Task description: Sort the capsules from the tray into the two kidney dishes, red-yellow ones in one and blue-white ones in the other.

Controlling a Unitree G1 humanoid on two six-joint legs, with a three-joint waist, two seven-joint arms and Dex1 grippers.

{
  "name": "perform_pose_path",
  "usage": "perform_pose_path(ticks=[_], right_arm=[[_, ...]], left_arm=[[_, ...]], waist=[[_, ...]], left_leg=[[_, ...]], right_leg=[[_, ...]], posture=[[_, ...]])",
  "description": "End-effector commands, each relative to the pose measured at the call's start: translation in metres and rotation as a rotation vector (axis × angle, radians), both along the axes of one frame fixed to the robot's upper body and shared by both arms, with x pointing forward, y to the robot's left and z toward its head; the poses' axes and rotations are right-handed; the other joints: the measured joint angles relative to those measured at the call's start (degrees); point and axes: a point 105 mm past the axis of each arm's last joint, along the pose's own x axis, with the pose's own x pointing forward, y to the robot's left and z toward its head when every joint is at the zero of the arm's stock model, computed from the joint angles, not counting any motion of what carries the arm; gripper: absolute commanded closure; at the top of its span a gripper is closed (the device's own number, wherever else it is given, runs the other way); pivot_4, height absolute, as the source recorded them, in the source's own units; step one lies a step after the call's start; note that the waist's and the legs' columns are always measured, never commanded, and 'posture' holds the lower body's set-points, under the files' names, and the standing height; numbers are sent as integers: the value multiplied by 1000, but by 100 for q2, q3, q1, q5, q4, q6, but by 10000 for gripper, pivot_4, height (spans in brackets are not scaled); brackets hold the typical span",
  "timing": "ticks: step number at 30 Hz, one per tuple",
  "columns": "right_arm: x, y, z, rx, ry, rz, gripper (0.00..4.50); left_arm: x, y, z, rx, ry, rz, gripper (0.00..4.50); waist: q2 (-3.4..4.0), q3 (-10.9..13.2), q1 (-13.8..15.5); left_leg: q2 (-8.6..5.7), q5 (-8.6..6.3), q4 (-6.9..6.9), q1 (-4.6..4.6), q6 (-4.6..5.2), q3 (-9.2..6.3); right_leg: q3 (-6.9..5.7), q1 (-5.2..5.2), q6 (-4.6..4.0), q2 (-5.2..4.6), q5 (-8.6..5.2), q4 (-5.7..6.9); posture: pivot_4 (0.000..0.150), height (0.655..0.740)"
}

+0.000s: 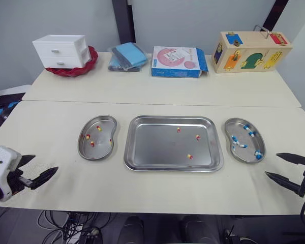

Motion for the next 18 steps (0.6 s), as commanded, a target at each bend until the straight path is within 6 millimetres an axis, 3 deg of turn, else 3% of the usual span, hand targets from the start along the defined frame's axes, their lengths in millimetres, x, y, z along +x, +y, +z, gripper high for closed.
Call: perform_pose_path(ticks=[1,12,18], right_arm=[[1,-3,4,-26,-19,15,303],[-3,-2,0,-13,-27,19,303],[-15,17,-3,40,-10,72,303]], left_arm=[[1,17,8,51,3,11,0],[9,21,0,104,7,-9,0],[24,3,7,101,-34,-91,0]], waist=[[1,0,-14],[2,1,-31],[2,1,-17]], left_leg=[[0,0,0,0,0,0],[0,0,-1,0,0,2],[0,0,-1,0,0,-1]], right_leg=[[0,0,0,0,0,0],[3,1,0,-1,0,0],[0,3,0,-1,0,1]], posture=[[1500,7400],[1500,7400],[1500,7400]])
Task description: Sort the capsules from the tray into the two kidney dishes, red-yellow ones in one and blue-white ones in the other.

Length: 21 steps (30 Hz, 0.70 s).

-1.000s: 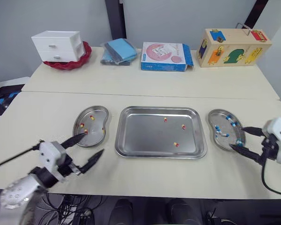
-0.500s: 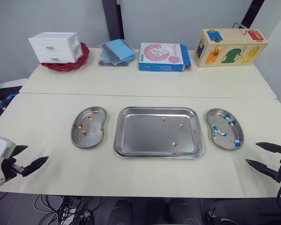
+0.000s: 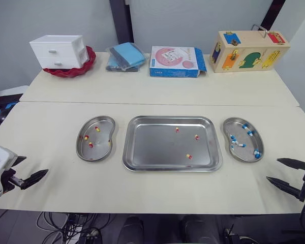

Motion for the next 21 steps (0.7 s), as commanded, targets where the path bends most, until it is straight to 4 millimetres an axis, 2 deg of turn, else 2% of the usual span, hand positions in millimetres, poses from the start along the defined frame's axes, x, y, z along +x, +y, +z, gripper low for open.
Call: perform_pose_path(ticks=[1,5,10,12,16,17,21], right_arm=[[-7,19,7,45,-37,56,303],[-15,48,5,117,-60,93,303],[-24,92,16,211,-177,130,303],[-25,101,22,250,-244,117,303],[-36,120,16,312,-270,117,303],[-37,123,15,316,-285,124,303],[-38,132,7,348,-302,85,303]], left_arm=[[12,-21,9,5,-35,-96,0],[24,-57,15,-29,-66,-225,0],[40,-113,17,-46,-24,-431,0],[48,-129,22,-51,-37,-484,0],[69,-176,26,-65,-52,-628,0],[72,-182,26,-67,-51,-651,0],[96,-232,31,-100,-106,-788,0]], waist=[[0,0,1],[-1,0,12],[3,-1,14],[2,-1,47],[1,-3,112],[2,-3,112],[3,-5,121]], left_leg=[[0,0,0,0,0,1],[0,0,1,-2,0,-2],[1,0,2,0,-1,-5],[0,1,2,-2,-2,-12],[-3,1,4,-3,-2,-13],[-2,2,4,-4,-3,-19],[-3,3,12,-3,-5,-20]], right_leg=[[1,1,0,0,0,0],[-1,4,0,0,0,1],[-2,4,0,1,0,6],[-9,4,0,2,0,9],[-11,6,1,0,0,8],[-16,6,0,2,0,8],[-16,8,0,3,0,14]], posture=[[1500,7400],[1500,7400],[1500,7400],[1500,7400],[1500,7400],[1500,7400],[1500,7400]])
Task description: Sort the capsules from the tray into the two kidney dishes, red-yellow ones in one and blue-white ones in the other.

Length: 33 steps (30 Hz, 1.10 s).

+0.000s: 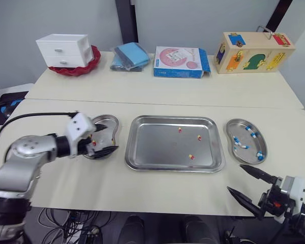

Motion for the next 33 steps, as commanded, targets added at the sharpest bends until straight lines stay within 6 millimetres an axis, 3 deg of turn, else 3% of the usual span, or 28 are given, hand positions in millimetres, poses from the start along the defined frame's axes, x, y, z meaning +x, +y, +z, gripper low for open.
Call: perform_pose_path(ticks=[1,9,18,33], right_arm=[[0,8,5,8,-63,-9,303],[7,14,14,46,-183,-86,303],[3,22,12,81,-227,-136,303],[-1,28,14,84,-221,-195,303]], left_arm=[[11,-31,5,-3,-45,-101,0],[43,-89,-3,-18,-68,-234,0],[61,-118,-15,-18,-47,-294,0],[73,-166,-33,6,6,-357,0]], waist=[[-1,-1,-4],[0,-1,-21],[-1,-1,5],[-1,-1,-20]], left_leg=[[-1,0,3,0,0,-1],[-1,1,6,1,0,-2],[-1,1,3,-26,0,-25],[-8,1,25,-26,0,-30]], right_leg=[[0,1,0,0,0,3],[3,0,0,4,0,7],[-20,-10,-5,6,-3,-4],[-21,-7,-4,5,-4,16]], posture=[[1500,7400],[1500,7400],[1500,7400],[1500,7400]])
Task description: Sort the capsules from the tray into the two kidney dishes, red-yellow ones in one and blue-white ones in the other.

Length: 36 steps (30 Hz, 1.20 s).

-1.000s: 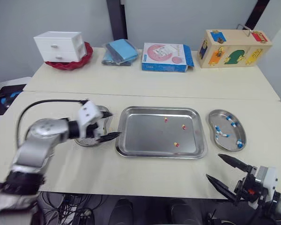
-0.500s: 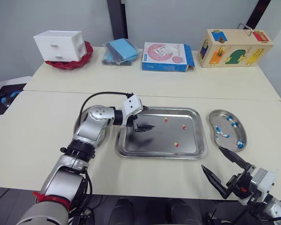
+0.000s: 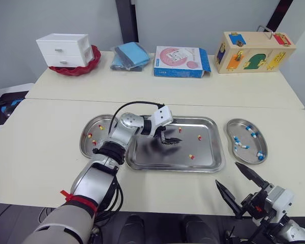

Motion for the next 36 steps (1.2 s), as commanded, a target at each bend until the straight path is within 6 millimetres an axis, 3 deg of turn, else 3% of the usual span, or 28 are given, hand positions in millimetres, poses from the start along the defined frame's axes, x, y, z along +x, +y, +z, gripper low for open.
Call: perform_pose_path(ticks=[1,12,16,22,35,36], right_arm=[[-3,4,12,-8,-52,-1,303],[-6,6,14,-8,-47,-26,303],[-4,4,14,-12,-50,-29,0],[-2,4,15,-11,-53,-29,0],[-2,3,14,-14,-49,-27,0],[-2,3,14,-15,-49,-27,0]], left_arm=[[4,-6,6,13,-41,-11,0],[7,-4,-8,68,-18,23,0],[8,-5,-9,64,-6,34,7707],[9,-5,-10,68,-2,46,26768],[7,-1,-15,80,2,42,26768],[7,-1,-15,81,2,42,28586]], waist=[[0,0,-1],[0,0,-5],[0,0,-5],[0,0,-5],[0,0,-5],[0,0,-6]], left_leg=[[0,0,0,0,0,0],[0,0,4,3,0,0],[-1,0,19,5,0,0],[-2,0,30,5,1,0],[-2,0,31,7,1,0],[-2,0,31,7,1,0]], right_leg=[[0,0,0,0,0,1],[2,1,1,1,0,8],[3,2,1,1,-1,24],[4,3,2,2,-1,32],[5,5,2,2,-1,32],[5,5,2,2,-1,32]], posture=[[1500,7400],[1500,7400],[1500,7400],[1500,7400],[1500,7400],[1500,7400]])
